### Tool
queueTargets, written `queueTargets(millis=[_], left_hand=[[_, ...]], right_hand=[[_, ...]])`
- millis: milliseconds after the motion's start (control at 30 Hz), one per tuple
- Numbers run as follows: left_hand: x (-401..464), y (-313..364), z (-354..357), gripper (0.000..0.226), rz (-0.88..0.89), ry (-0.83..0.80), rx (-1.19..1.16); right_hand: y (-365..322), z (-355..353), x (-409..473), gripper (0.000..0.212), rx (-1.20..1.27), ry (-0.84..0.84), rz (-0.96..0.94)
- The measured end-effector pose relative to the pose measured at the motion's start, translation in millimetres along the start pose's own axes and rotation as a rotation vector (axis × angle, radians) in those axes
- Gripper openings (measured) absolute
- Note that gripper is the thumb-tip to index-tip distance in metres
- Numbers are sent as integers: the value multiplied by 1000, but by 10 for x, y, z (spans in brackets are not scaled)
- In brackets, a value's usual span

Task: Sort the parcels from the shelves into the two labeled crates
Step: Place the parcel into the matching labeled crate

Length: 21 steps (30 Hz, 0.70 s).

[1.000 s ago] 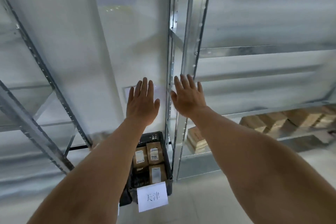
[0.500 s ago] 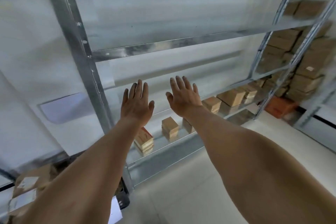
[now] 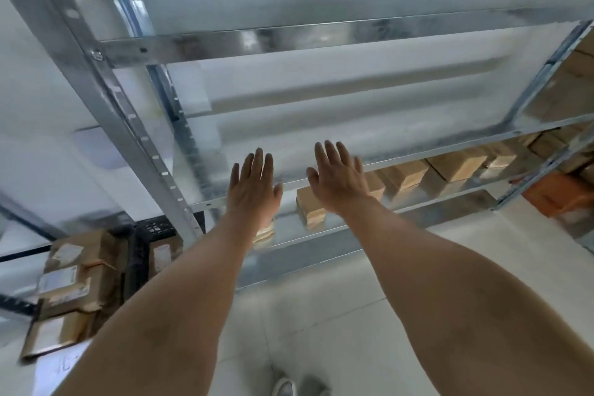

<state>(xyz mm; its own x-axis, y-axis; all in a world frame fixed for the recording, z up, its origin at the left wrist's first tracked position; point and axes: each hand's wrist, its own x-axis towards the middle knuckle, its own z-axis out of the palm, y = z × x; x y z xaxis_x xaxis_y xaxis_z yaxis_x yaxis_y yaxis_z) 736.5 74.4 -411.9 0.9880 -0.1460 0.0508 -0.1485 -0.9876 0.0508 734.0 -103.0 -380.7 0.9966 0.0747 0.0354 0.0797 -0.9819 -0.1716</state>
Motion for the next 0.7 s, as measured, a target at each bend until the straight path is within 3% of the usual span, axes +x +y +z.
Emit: queueTargets(millis=[200,367,700], left_hand=[[-244,131,715,63,-179,-104,-83],[-356,86,1356,63,-223,-190,-60],[134,-520,2824,64,-387,-261,-110]], right_hand=[[294,787,33,60,21,-194,-99],[374,1424,113,61,7,-302,-170],[273,3102,746,62,-1,-389,-221]])
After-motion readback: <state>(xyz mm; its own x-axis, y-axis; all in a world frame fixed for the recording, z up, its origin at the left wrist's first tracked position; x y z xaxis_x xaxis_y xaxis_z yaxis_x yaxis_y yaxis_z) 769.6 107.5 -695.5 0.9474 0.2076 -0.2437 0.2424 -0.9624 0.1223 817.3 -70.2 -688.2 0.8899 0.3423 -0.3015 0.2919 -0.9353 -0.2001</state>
